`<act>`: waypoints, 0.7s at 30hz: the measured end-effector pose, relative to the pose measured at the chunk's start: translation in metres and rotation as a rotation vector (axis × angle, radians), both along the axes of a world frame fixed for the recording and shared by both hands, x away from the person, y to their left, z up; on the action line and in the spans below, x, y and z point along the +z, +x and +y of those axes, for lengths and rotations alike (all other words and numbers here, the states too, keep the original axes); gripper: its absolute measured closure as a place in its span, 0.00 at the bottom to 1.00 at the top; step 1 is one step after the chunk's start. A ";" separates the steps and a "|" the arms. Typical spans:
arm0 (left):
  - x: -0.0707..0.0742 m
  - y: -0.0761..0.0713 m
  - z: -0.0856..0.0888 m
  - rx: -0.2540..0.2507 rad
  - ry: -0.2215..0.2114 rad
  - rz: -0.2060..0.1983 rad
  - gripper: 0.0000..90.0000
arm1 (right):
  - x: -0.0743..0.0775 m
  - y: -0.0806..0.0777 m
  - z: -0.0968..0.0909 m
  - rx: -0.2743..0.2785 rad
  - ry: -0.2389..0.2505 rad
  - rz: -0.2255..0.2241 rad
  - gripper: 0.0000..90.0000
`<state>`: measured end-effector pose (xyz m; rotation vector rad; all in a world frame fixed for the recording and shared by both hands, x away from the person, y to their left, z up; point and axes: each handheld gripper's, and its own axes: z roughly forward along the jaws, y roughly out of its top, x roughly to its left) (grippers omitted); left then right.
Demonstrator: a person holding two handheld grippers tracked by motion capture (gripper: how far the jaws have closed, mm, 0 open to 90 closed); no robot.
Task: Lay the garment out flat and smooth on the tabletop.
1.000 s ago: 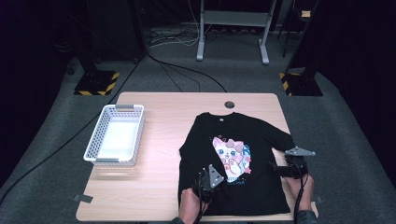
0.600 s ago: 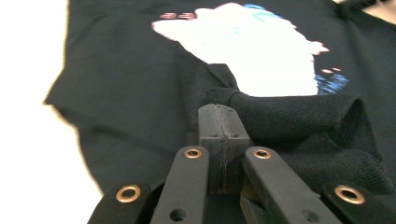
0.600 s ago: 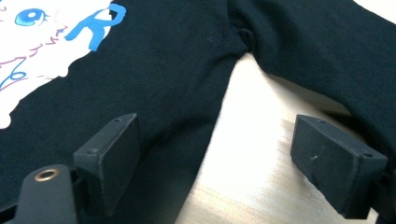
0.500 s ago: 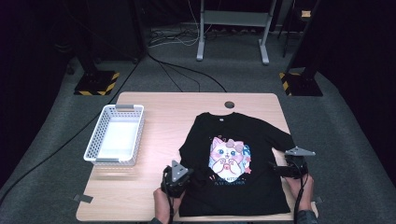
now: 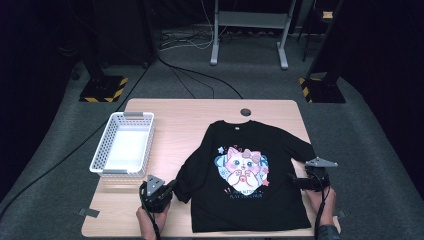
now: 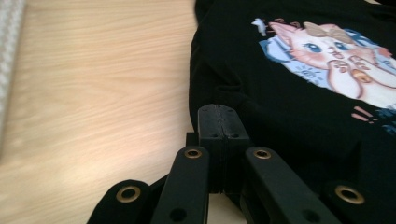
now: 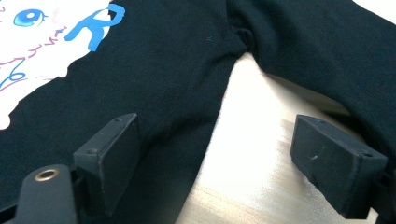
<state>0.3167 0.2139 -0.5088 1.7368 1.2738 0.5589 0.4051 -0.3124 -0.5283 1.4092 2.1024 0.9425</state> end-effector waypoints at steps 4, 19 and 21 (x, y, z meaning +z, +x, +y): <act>-0.003 -0.001 0.016 0.041 -0.003 0.004 1.00 | 0.000 0.000 0.000 0.000 0.000 0.000 0.17; -0.009 0.005 0.071 0.207 0.151 0.077 0.83 | 0.000 0.000 0.000 -0.003 0.000 0.000 0.17; -0.004 -0.002 0.072 0.234 0.165 0.056 0.70 | 0.000 0.000 0.000 -0.003 0.000 0.000 0.17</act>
